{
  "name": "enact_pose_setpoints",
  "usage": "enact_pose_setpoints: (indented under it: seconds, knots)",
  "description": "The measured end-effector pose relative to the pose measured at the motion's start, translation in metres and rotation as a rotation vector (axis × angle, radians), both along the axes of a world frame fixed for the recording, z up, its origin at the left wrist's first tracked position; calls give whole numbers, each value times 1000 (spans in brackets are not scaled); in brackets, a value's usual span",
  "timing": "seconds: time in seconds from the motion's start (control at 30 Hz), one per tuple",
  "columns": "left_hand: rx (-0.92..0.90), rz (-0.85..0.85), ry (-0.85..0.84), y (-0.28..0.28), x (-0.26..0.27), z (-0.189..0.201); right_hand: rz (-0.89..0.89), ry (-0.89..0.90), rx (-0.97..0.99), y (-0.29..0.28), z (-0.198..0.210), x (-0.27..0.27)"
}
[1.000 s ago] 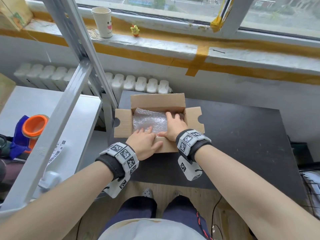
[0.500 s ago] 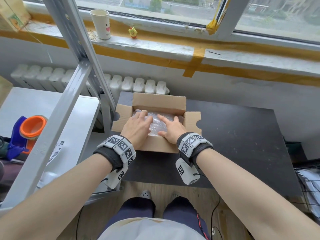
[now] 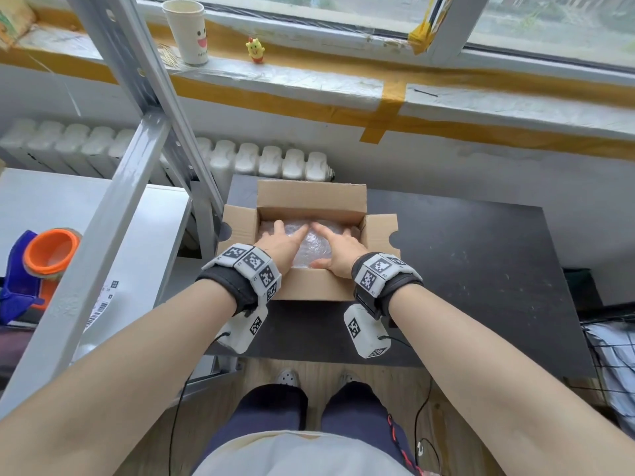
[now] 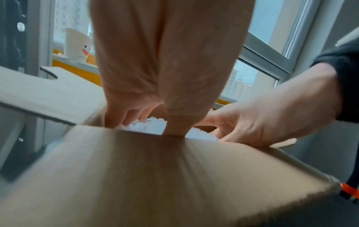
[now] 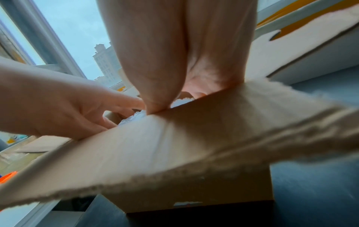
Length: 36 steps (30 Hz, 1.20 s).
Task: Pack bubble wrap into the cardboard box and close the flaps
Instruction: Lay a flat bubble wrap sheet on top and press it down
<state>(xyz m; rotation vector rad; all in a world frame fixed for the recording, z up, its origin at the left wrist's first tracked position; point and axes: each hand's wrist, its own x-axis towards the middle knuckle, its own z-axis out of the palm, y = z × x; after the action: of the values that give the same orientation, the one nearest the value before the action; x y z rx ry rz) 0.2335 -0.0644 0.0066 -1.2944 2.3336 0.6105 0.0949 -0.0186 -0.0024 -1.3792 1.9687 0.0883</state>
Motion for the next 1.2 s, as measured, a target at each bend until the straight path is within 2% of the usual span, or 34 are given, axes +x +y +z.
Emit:
enact_pose_setpoints:
  seconds: [0.13,0.33,0.5,0.67,0.8,0.9,1.0,1.2]
  knots:
    - [-4,7,-120,2,-11,4,-33,-40,-19,-2,5,-4]
    - [0,-7,-113,-5,-7,3,-107,-33,-110,3,5,-1]
    - [13,-1,-135,-11,-7,3,-59,-47,-28,-5,13,-12]
    - [29,-15,-85,-17,-4,6,-30,-2,-41,-7,15,-6]
    - [29,-82,-111,-19,1,15,97,5,37,-13,37,-20]
    - [-15,-138,-98,-15,5,17,158,77,30,-9,42,-25]
    - [-72,-158,-63,-13,10,14,192,164,-39,-1,30,-21]
    - [-197,-172,63,-12,24,6,194,154,-81,4,28,-25]
